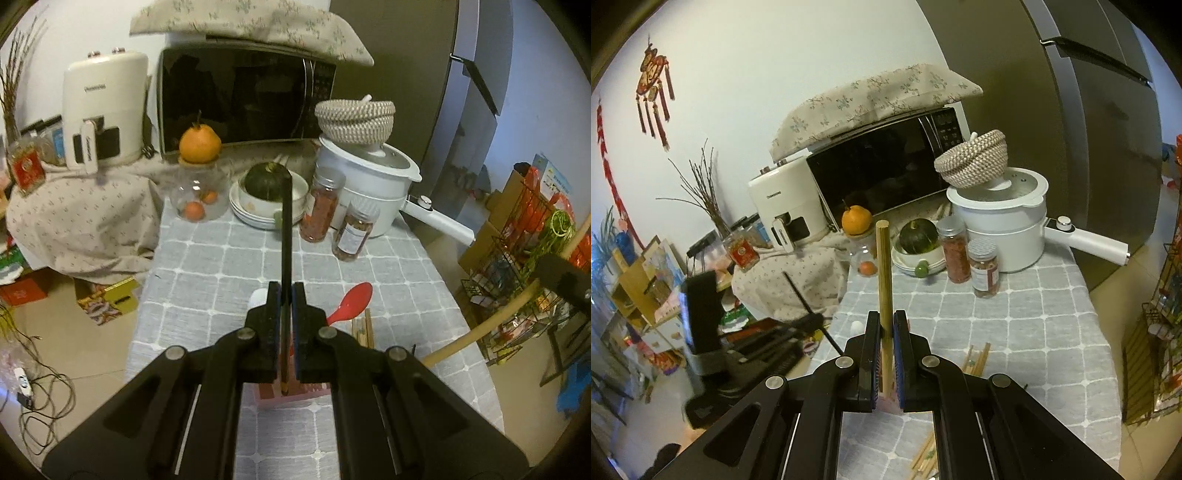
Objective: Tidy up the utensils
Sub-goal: 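Carry the black chopstick into the pink basket and open the left tool, then lower the wooden chopstick into the pink basket and open the right tool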
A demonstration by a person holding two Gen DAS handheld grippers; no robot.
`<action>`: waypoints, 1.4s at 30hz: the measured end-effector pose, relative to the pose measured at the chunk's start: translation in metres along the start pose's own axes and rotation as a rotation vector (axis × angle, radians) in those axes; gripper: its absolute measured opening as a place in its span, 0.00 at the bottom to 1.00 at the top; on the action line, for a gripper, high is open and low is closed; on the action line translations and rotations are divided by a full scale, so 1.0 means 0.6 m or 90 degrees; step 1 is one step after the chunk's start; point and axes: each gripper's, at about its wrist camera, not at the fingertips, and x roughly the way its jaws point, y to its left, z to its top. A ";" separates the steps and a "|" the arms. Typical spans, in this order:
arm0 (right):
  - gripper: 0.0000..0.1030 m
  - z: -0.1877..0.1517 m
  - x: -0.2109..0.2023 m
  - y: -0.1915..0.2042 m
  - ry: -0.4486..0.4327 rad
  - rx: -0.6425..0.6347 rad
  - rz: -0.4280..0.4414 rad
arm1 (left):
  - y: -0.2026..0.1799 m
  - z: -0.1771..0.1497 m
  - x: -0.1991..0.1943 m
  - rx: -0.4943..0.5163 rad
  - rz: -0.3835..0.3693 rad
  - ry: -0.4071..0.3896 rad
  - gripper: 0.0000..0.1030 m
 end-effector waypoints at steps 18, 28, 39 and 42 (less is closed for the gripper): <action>0.06 -0.006 0.073 0.016 0.001 -0.013 -0.001 | 0.023 -0.001 0.004 -0.023 -0.016 0.018 0.27; 0.06 -0.016 0.129 0.011 0.040 -0.007 -0.001 | 0.040 -0.002 -0.030 -0.028 -0.024 0.005 0.43; 0.07 -0.033 0.182 0.006 0.078 0.007 0.000 | 0.063 -0.005 -0.055 -0.045 0.003 0.003 0.53; 0.07 -0.034 0.185 0.002 0.082 0.015 0.008 | 0.068 -0.011 -0.057 -0.045 0.015 0.015 0.56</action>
